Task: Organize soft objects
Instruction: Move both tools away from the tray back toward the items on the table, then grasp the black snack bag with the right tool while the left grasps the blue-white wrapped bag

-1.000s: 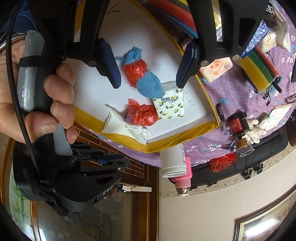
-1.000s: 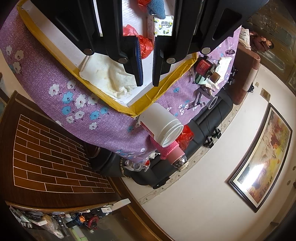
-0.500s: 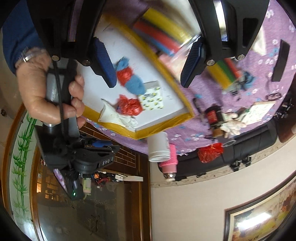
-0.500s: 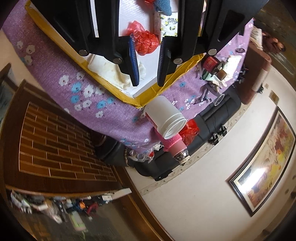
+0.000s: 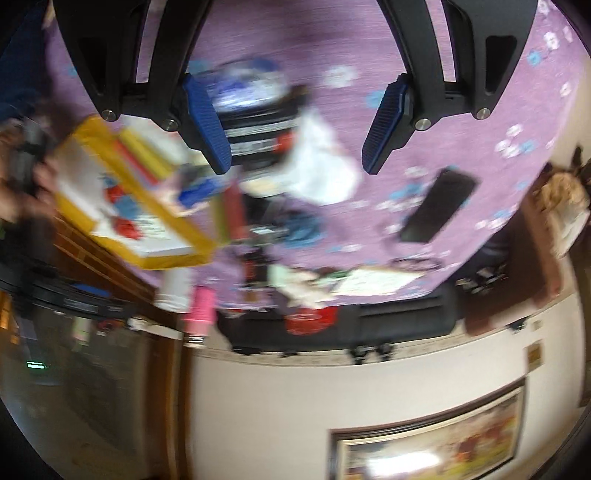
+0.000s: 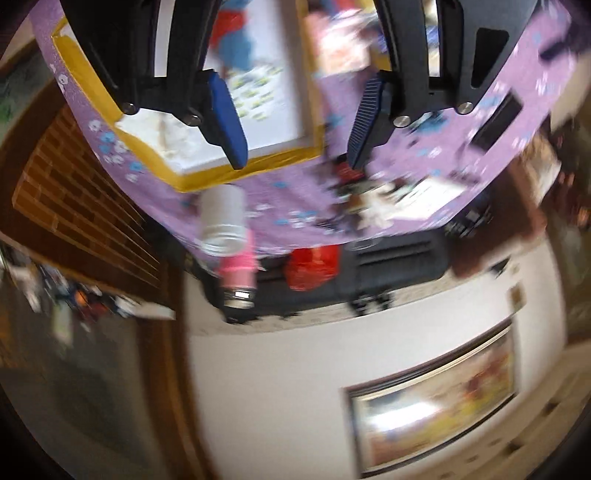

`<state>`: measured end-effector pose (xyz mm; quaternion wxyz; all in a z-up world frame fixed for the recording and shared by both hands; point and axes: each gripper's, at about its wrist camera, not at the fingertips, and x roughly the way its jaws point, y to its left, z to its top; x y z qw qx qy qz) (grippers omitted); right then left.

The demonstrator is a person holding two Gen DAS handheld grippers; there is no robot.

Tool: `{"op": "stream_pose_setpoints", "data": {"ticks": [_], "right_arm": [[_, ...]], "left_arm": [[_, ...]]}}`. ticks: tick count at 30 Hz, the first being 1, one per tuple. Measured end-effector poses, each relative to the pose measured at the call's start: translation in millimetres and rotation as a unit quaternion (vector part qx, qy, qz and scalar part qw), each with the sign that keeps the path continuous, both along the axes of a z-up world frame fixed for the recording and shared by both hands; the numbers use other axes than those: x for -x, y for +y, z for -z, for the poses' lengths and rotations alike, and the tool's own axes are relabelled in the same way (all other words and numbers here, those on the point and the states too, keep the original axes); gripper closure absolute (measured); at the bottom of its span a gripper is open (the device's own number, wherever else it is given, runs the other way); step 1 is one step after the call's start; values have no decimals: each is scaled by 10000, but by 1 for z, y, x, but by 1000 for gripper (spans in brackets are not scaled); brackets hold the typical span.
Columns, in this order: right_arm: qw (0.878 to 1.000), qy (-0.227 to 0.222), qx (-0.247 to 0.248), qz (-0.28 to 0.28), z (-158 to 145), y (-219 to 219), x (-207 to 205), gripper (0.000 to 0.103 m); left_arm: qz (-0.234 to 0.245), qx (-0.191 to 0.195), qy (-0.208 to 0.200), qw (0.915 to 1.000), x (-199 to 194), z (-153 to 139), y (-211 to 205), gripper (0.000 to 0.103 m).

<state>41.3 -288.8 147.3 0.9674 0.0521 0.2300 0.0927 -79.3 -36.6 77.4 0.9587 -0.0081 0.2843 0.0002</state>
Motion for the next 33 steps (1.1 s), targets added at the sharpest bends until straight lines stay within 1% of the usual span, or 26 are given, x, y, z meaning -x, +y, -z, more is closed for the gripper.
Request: {"op": "stream_pose_setpoints", "data": {"ticks": [1,2,4,6,8,10,13,16,19,22,27,31,33], "right_arm": [[9996,-34,76,-279,2,15,14,27],[9988,-42,120,-463,4,24,21,25],[9956,-72,258,-894,13,45,41,25],[9914,8,402,-1249,23,61,53,25],[9854,206,396,-1640,34,74,60,25],[9792,447,281,-1960,44,81,61,25],[9684,860,128,-2339,58,89,56,25],[9589,1177,53,-2582,70,100,52,25],[9561,1357,214,-2587,80,113,48,25],[9533,1543,257,-2583,89,121,43,25],[9474,1638,426,-2717,97,136,40,25],[9380,1700,461,-2985,100,149,46,24],[9280,1817,381,-3232,101,153,51,24]], "left_arm": [[-164,38,22,9999,1,4,14,30],[-249,106,54,9996,1,7,24,30],[-462,315,153,9983,-2,15,47,30],[-676,508,236,9961,-4,21,68,30],[-782,678,309,9941,-6,27,85,30],[-852,725,325,9932,-7,30,93,30],[-819,922,363,9917,-8,34,101,30],[-794,939,312,9919,-6,33,102,30],[-731,938,324,9924,-8,34,99,30],[-764,1051,278,9911,-6,33,103,30],[-771,1123,205,9905,-3,33,105,30],[-772,1174,189,9899,-3,33,106,30],[-763,1221,151,9895,-2,32,108,30]]}}
